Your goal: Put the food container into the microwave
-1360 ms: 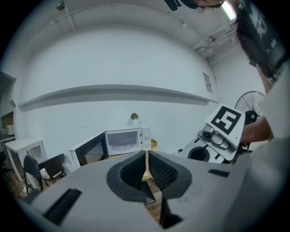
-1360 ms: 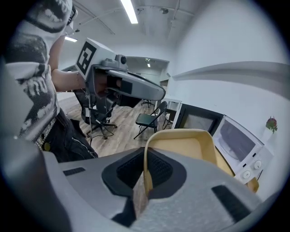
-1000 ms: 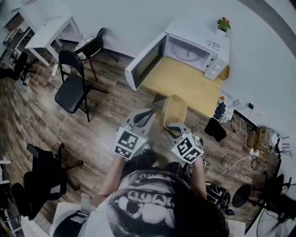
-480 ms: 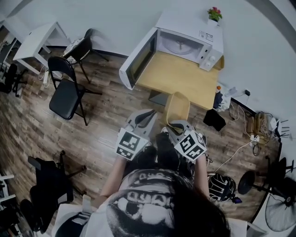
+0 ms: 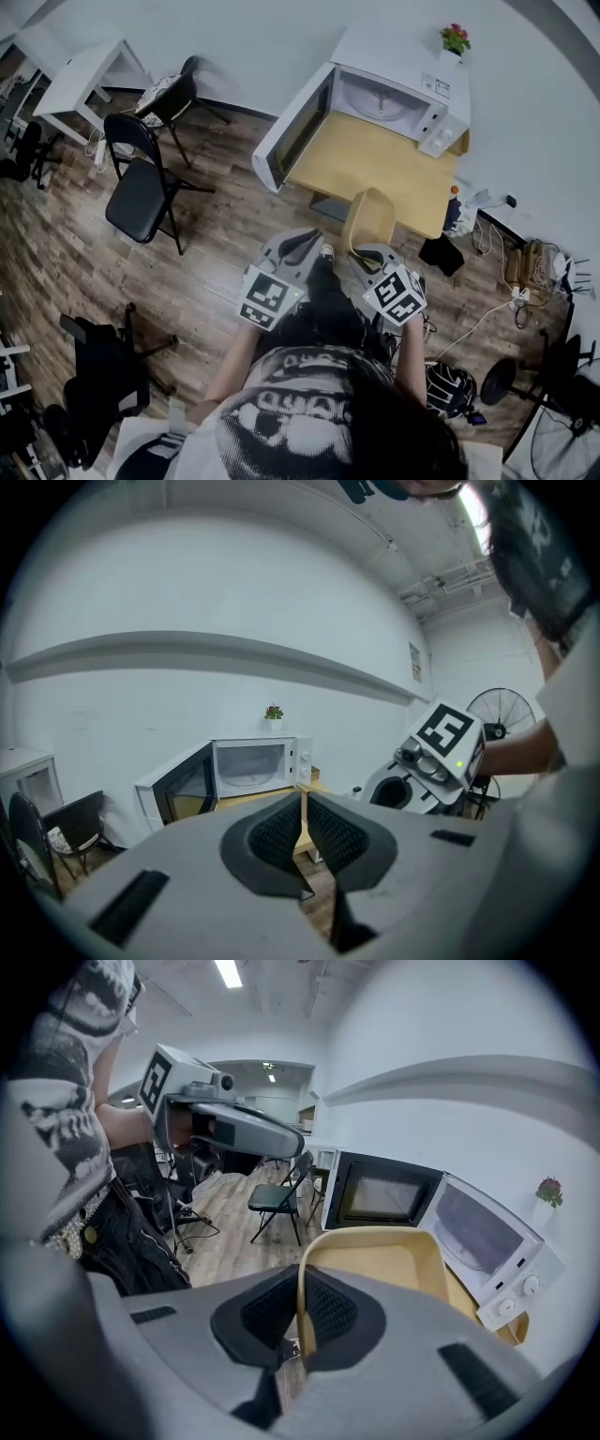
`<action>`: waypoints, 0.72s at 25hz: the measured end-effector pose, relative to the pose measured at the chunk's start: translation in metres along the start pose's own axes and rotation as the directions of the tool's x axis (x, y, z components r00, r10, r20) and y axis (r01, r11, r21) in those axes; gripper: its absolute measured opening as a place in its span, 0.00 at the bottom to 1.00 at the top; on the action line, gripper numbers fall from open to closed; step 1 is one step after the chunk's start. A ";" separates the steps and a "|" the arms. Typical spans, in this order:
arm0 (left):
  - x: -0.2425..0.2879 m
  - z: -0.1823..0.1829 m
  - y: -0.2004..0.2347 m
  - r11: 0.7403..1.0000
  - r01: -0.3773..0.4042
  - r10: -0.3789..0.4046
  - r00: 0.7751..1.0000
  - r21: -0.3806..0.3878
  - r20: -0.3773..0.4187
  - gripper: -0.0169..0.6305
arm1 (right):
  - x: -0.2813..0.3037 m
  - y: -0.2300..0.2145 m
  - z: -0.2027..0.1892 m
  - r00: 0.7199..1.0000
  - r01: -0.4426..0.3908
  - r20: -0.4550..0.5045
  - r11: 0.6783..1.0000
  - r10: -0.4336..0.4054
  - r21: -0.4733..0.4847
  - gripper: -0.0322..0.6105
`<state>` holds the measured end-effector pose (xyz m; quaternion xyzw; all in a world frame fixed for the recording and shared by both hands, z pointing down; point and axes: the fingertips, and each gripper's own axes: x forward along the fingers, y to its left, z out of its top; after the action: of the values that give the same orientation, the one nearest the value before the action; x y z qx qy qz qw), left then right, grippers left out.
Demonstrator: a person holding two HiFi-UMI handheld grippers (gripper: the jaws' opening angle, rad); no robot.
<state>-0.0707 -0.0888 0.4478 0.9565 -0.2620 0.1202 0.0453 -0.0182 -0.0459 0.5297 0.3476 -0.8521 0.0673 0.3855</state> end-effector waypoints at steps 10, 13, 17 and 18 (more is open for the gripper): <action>0.063 0.017 0.039 0.999 0.022 -0.022 1.000 0.031 -0.019 0.05 | 0.035 -0.090 0.011 1.000 0.011 0.026 1.000 -0.011 0.008 0.08; 0.087 0.027 0.056 0.999 0.023 -0.022 1.000 0.036 -0.022 0.05 | 0.043 -0.123 0.016 1.000 0.019 0.024 1.000 -0.019 0.009 0.08; 0.123 0.043 0.079 0.999 0.019 -0.019 1.000 0.045 -0.016 0.05 | 0.050 -0.164 0.022 0.999 0.027 0.038 1.000 -0.027 0.015 0.08; 0.132 0.047 0.083 0.999 0.020 -0.019 1.000 0.046 -0.014 0.05 | 0.052 -0.174 0.021 0.999 0.027 0.037 1.000 -0.028 0.016 0.08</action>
<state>0.0068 -0.2324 0.4375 0.9590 -0.2494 0.1324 0.0262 0.0570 -0.2128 0.5248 0.3634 -0.8536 0.0621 0.3680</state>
